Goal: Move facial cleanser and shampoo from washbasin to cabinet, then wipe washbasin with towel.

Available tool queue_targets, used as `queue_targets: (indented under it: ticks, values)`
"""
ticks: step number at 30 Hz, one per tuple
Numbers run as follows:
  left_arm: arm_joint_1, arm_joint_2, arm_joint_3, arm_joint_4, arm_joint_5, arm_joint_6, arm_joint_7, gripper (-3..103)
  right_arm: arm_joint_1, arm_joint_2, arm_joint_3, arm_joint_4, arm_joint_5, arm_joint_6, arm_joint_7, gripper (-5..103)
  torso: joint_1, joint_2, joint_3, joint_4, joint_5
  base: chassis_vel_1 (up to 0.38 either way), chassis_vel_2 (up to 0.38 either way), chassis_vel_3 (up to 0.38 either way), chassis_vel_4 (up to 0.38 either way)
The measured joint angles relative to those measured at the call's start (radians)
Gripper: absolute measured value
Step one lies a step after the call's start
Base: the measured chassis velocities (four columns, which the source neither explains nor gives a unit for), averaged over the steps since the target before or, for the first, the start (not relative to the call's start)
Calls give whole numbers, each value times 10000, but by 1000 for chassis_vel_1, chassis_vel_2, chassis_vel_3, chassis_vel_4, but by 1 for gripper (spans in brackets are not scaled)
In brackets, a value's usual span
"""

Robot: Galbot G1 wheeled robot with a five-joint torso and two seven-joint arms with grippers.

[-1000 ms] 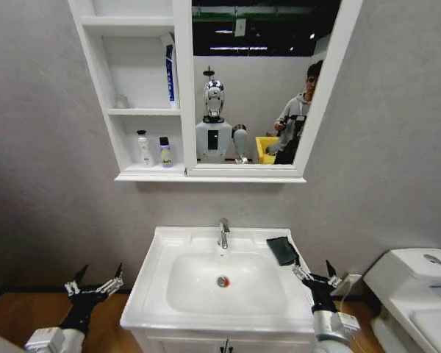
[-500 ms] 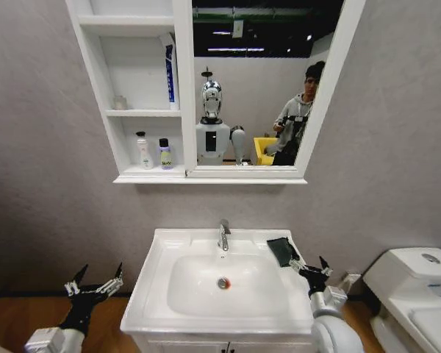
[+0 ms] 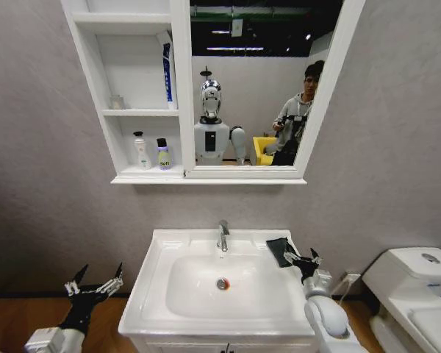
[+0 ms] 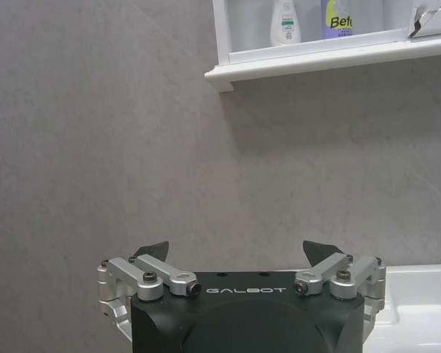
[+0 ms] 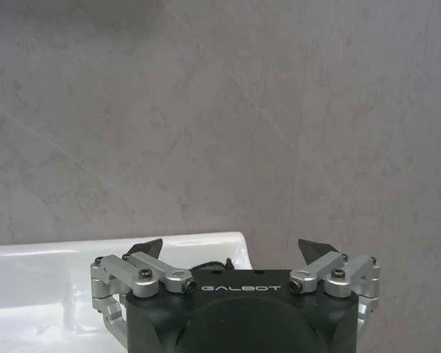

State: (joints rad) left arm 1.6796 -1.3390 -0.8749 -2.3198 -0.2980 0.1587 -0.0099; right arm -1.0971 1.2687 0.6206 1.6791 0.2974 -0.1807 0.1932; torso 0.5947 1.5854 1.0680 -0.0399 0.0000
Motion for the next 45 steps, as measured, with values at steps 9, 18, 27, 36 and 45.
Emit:
queue_targets:
  ticks: [9, 18, 27, 36, 45]
  values:
    - [0, 0, 0, 0, 0, 0, 0, 100, 1129, -266, -527, -1678, -112, -110, -337, 100, 0, 0, 0, 0, 1, 0, 0, 0, 0]
    - [-1, 0, 0, 0, 0, 0, 0, 100, 1776, -465, -907, -2717, -296, -58, -658, 100, 0, 0, 0, -1, 0, 0, 0, 0, 0]
    - [0, 0, 0, 0, 0, 0, 0, 100, 1967, -695, -1114, -3064, -326, -90, -1054, 100, 0, -1, -1, 0, 0, 0, 0, 0, 0]
    - [0, 0, 0, 0, 0, 0, 0, 100, 2144, -940, -1240, -3422, -573, -224, -1595, 100, -2, 0, -1, -1, -1, 0, 0, 0, 0]
    - [0, 0, 0, 0, -1, 0, 0, 100, 2316, -1009, -1351, -3886, -1062, -140, -2282, 100, -1, -1, -1, -1, 0, 0, 0, 0, 0]
